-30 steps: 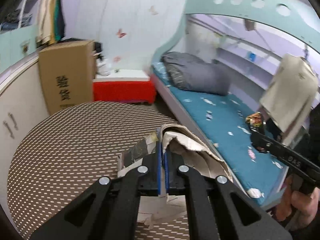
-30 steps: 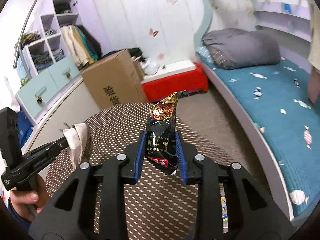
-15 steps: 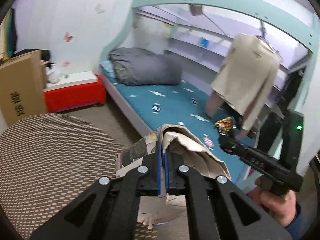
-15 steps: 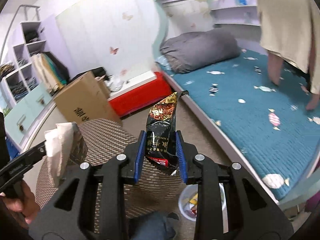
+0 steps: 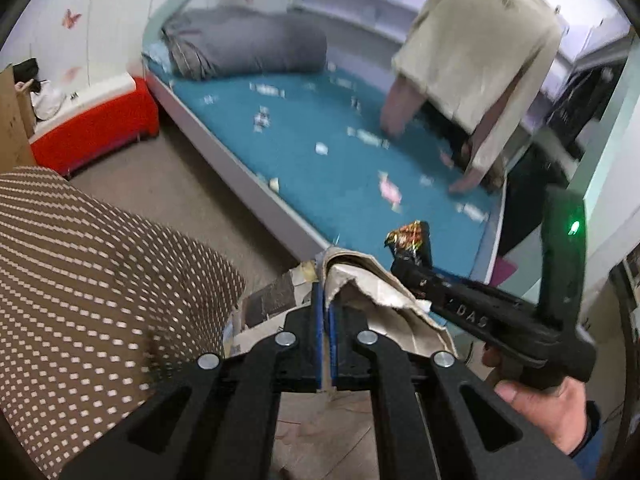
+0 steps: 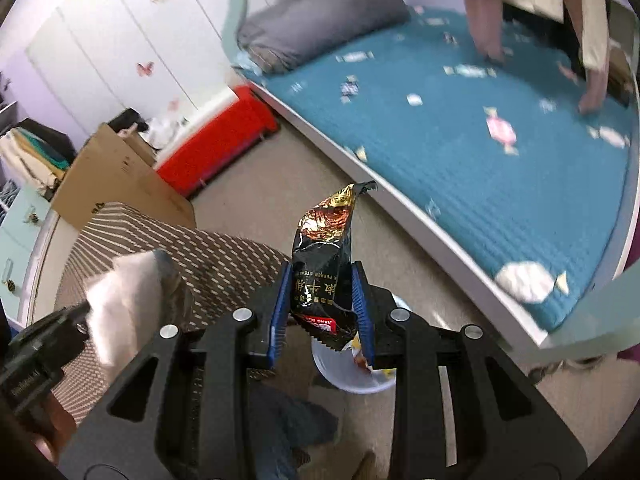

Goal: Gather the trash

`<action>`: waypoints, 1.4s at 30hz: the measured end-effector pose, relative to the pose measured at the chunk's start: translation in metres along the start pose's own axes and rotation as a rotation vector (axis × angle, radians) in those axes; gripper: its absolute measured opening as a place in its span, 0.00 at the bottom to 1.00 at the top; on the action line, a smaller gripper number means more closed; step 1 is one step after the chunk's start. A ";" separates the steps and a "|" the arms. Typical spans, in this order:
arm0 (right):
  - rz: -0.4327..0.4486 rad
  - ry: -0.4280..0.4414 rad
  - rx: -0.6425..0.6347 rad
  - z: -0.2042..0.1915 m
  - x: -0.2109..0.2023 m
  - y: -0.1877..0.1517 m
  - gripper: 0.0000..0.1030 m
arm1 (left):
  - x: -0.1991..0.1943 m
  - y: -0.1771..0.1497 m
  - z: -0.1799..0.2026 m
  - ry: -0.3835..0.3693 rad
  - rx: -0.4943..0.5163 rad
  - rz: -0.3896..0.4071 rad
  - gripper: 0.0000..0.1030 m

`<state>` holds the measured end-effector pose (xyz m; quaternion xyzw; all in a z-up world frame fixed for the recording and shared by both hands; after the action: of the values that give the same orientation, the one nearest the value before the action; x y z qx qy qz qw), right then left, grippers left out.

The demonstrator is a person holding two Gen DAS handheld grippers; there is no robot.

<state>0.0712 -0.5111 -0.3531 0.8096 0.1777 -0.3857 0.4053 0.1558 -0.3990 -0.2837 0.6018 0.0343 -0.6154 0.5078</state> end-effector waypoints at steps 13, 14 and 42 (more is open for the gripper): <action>-0.202 0.014 0.098 0.032 0.088 -0.026 0.30 | 0.093 -0.017 -0.016 0.051 0.011 -0.196 0.06; -0.216 0.018 0.109 0.034 0.094 -0.029 0.30 | 0.098 -0.018 -0.017 0.054 0.015 -0.210 0.09; -0.021 -0.049 0.067 -0.042 -0.017 -0.005 0.94 | -0.081 -0.009 -0.019 0.247 0.112 0.152 0.92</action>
<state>0.0772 -0.4741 -0.3270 0.8110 0.1632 -0.4156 0.3779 0.1435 -0.3352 -0.2314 0.7012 0.0166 -0.4975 0.5104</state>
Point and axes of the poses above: each gripper's, at about its wrist camera, not at the fingertips, and x roughly the way its jaws point, z to its right, y to its top, the point moved 3 cm from there along x, roughly the way its jaws point
